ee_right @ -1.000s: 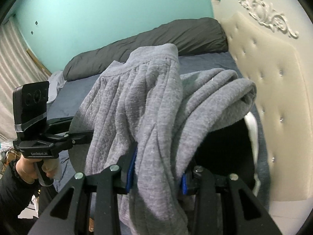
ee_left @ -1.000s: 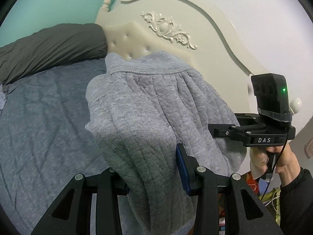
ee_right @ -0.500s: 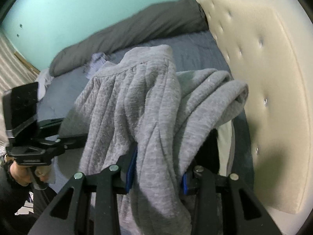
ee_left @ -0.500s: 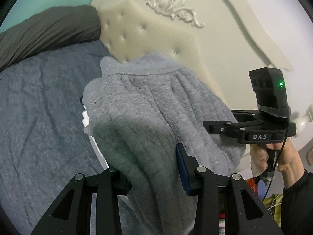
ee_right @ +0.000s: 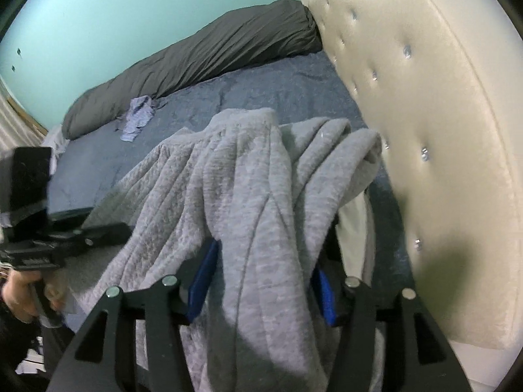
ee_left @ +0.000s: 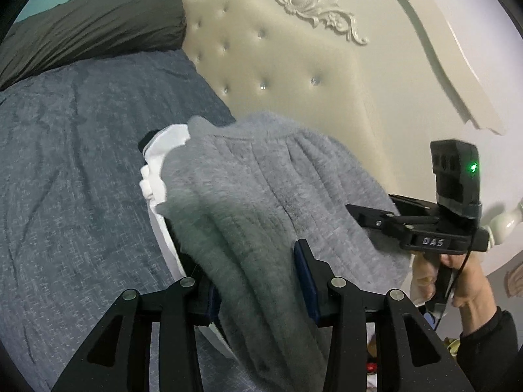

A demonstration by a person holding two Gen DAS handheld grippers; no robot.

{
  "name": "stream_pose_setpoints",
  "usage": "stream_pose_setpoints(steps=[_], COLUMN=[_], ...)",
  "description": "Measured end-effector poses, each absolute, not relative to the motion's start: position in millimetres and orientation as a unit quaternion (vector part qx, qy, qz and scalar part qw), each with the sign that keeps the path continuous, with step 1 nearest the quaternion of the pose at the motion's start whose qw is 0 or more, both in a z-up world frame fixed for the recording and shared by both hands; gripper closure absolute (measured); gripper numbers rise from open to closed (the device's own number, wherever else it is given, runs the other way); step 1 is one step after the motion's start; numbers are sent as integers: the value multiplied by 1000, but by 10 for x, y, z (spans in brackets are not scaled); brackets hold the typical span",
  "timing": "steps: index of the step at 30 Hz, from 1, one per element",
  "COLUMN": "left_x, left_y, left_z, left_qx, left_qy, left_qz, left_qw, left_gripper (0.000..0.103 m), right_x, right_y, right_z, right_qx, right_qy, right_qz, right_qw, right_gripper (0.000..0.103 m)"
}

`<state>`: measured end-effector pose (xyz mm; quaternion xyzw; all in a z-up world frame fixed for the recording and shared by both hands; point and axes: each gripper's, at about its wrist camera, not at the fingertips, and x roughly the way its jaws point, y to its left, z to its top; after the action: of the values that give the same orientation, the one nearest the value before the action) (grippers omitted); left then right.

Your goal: Fold clothes

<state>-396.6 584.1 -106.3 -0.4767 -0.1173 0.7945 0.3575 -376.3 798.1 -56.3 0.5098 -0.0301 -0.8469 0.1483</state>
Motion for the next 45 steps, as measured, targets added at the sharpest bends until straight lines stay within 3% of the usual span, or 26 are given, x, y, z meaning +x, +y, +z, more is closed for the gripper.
stream_pose_setpoints(steps=[6,10,19,20,21,23,24,28,30,45], left_x=[-3877,-3789,-3624,-3612,-3607,-3601,-3592,-3553,-3556,-3453], left_y=[5669,5811,6060,6070,6089,6126,6143,6222,6272,6447], left_z=[-733,-601,-626,-630,-649,-691,-717,-828,-900,-1334], left_qx=[-415,-396,-397,-399,-401,-404,-407,-416,-418,-427], left_qy=[-102,-52,-13,-12,-10,-7,-5,7,15,28], left_qz=[842,851,842,842,841,840,838,832,832,831], left_qw=[329,340,364,364,363,362,363,366,366,355], left_gripper=[59,59,59,59,59,59,59,59,59,58], right_x=[-3692,-3594,-3435,-3421,-3419,-3429,-3437,-3452,-3493,-3481], right_y=[7992,8026,8114,8101,8066,7971,7916,7777,7858,8242], right_z=[-533,-468,-65,-37,-36,-88,-133,-366,-491,-1137], right_qx=[501,492,406,397,398,407,414,434,439,441], right_qy=[-18,-12,-26,-33,-37,-33,-26,-3,-14,-92], right_qz=[-857,-863,-909,-911,-910,-904,-900,-888,-888,-887], right_qw=[122,112,91,103,113,128,134,151,132,103], right_gripper=[39,39,39,46,59,70,80,89,99,103])
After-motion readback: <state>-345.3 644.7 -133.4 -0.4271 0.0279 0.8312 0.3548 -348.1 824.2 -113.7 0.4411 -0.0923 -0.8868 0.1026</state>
